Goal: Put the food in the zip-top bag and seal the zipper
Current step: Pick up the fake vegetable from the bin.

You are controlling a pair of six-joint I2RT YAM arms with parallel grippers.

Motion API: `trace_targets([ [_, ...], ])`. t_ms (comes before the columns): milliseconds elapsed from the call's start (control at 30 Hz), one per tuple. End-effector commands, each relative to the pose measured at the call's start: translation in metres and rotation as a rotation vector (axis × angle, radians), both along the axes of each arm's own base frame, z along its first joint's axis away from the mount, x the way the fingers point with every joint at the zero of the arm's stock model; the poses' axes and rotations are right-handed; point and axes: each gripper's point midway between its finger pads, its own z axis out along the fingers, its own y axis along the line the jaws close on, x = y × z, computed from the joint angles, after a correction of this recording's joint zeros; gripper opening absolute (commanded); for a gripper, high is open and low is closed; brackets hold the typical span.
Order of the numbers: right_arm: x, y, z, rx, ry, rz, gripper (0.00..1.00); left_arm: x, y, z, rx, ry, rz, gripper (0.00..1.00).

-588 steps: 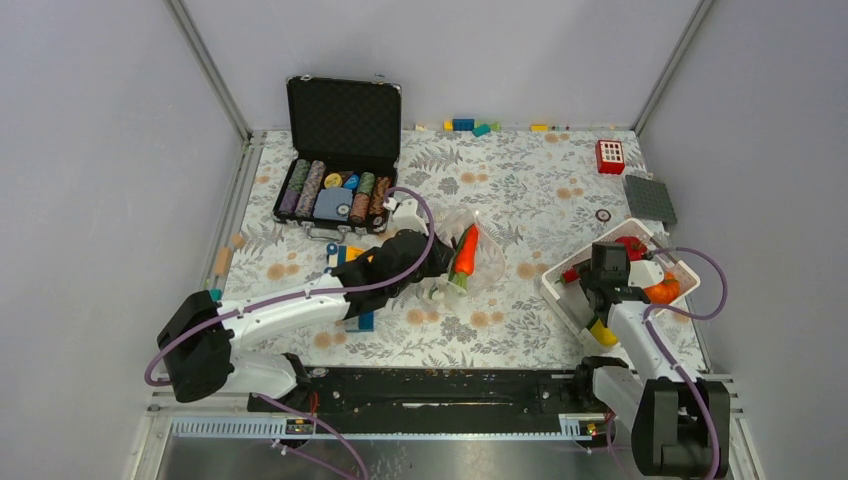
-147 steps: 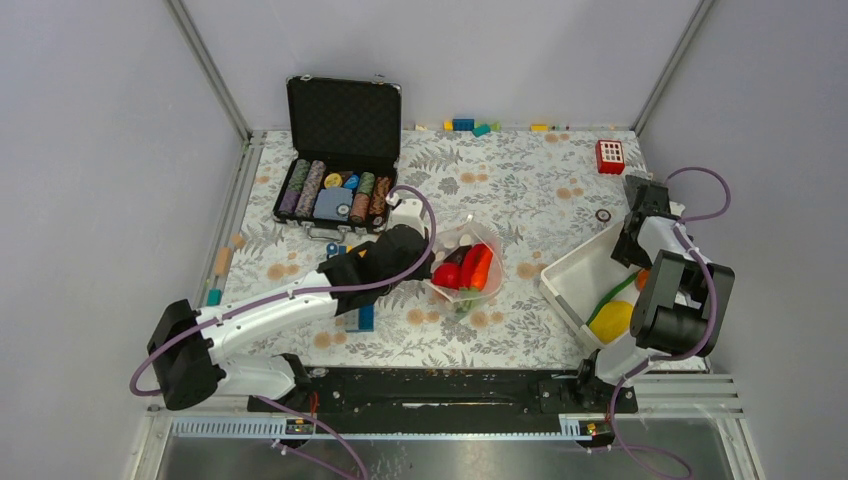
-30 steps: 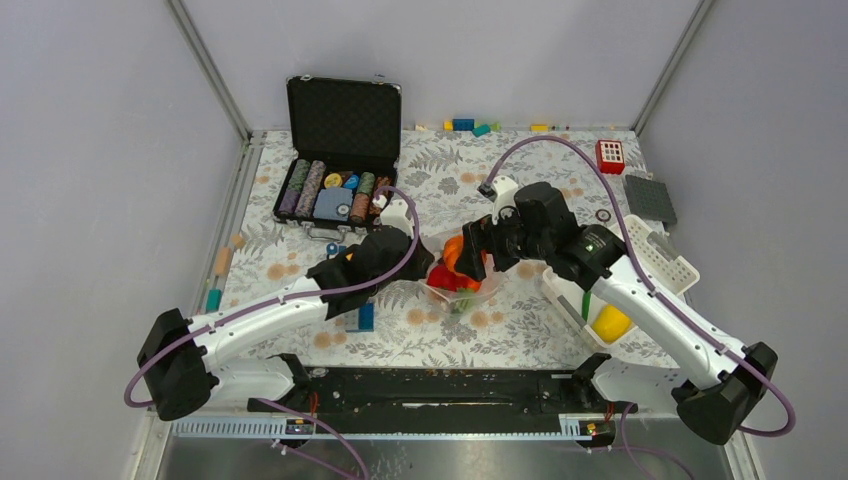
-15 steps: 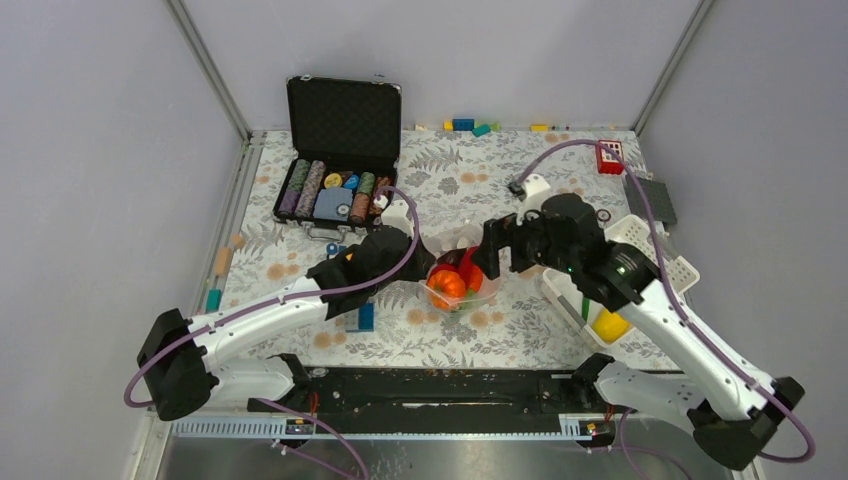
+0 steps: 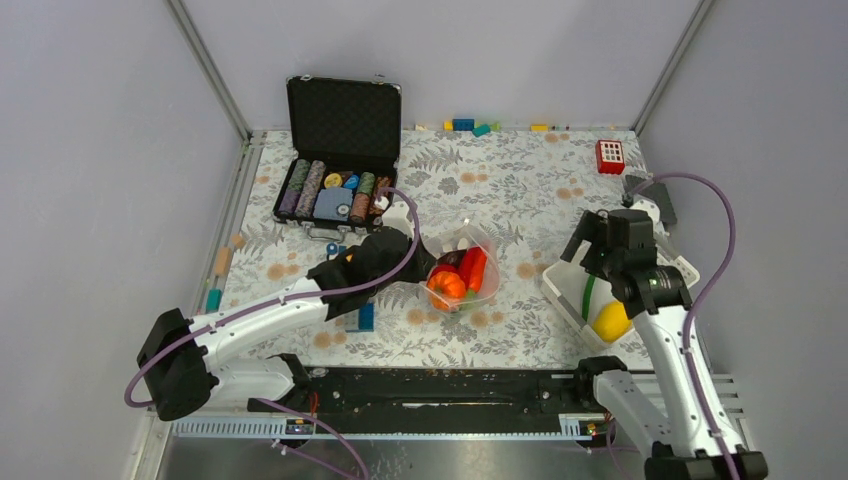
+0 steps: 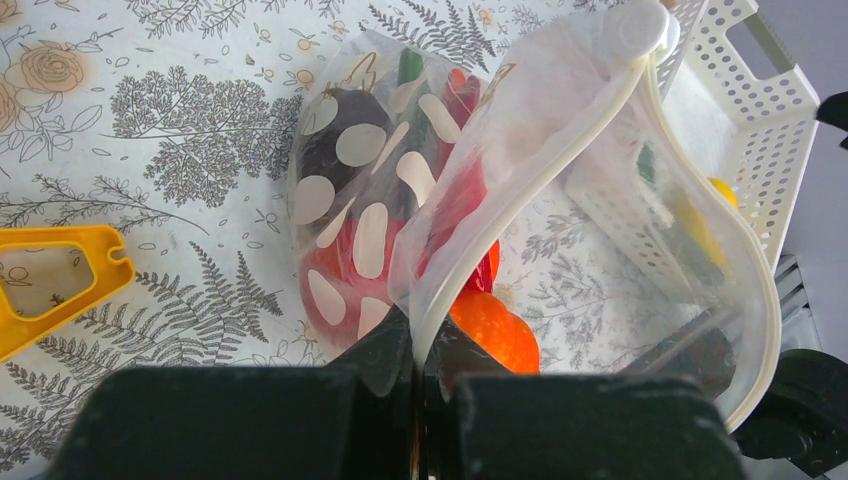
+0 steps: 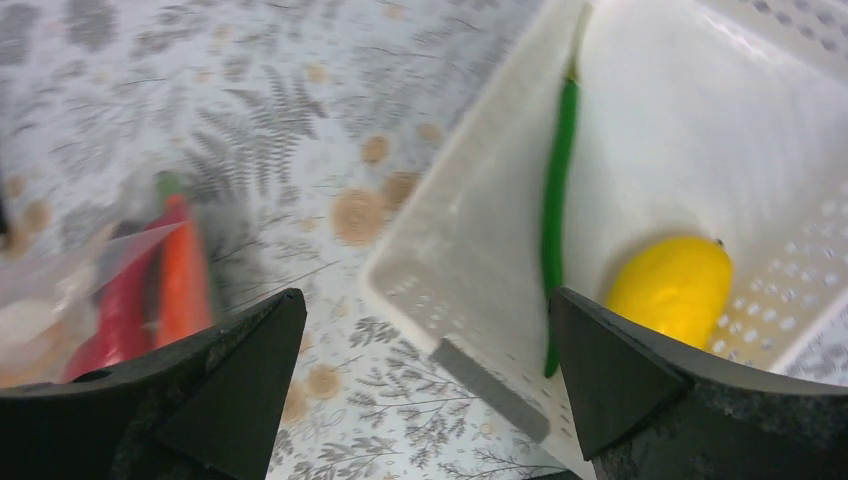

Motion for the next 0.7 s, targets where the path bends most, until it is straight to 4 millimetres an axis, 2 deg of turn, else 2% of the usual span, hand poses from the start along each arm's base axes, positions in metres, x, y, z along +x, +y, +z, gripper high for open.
trace_targets([
  [0,-0.006,-0.034,-0.044,0.018,0.154,-0.131,1.0,0.004,-0.007,0.02,-0.078,-0.042,-0.006,0.0],
  [167,0.005,-0.055,-0.093,0.1,0.272,-0.207,0.97,0.005,-0.006,0.017,-0.056,-0.044,-0.004,0.0],
  [300,0.012,-0.065,-0.115,0.087,0.332,-0.229,0.96,0.006,-0.005,0.018,-0.056,-0.05,0.001,0.0],
  [433,0.018,-0.061,-0.139,0.112,0.395,-0.195,0.92,0.007,-0.006,0.016,-0.05,-0.048,0.0,0.0],
  [667,0.022,-0.059,-0.168,0.14,0.505,-0.193,0.76,0.006,-0.006,0.017,-0.051,-0.048,-0.006,0.0],
])
